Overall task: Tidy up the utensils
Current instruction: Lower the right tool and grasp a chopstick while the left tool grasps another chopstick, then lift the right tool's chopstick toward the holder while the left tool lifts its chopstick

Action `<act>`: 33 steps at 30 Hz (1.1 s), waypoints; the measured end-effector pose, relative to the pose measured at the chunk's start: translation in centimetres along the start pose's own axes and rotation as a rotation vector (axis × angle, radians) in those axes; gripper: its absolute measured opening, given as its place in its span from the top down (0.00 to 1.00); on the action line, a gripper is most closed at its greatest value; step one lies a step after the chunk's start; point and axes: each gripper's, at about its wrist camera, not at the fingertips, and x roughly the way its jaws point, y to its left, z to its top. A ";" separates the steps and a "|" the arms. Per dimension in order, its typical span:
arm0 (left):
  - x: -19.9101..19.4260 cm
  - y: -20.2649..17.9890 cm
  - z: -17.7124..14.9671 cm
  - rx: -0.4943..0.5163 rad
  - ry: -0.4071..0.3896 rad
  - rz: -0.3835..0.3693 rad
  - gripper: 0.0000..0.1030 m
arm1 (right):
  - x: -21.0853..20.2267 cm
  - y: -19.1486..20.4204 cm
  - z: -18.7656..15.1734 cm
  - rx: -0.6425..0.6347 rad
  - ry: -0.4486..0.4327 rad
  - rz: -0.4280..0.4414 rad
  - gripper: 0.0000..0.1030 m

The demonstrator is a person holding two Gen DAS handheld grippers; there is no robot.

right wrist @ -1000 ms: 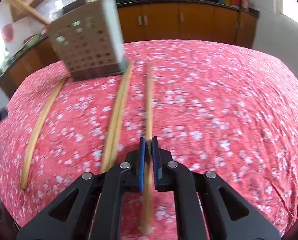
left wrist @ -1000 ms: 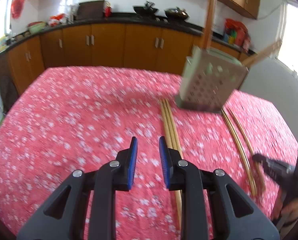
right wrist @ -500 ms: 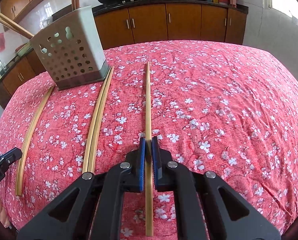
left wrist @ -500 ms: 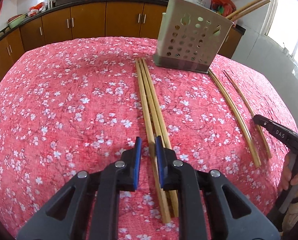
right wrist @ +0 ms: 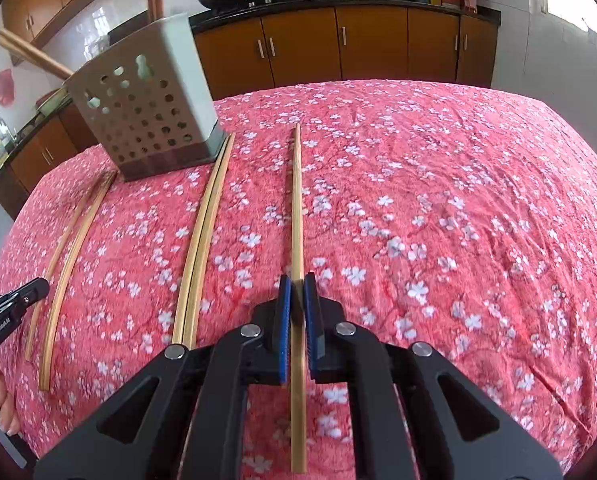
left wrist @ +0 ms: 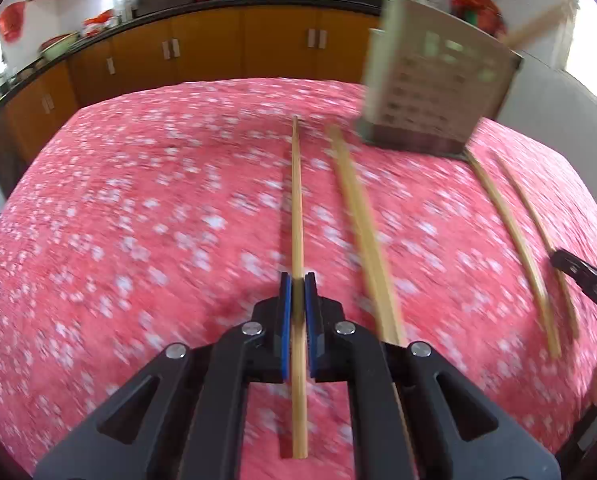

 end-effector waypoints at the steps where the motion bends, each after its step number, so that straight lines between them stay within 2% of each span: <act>1: 0.2 0.6 0.4 -0.015 -0.002 0.008 0.92 | 0.2 -0.1 0.3 0.000 -0.001 -0.004 0.93; 4: 0.8 2.4 1.4 -0.057 -0.011 0.030 0.92 | 0.9 -0.1 1.3 -0.008 -0.004 -0.024 0.93; 9: 1.2 3.8 2.1 -0.095 -0.021 0.002 0.91 | 2.0 -0.6 2.7 0.006 -0.008 -0.050 0.92; 33: 1.2 4.0 2.0 -0.108 -0.019 -0.012 0.91 | 2.1 -0.7 2.7 0.005 -0.006 -0.052 0.92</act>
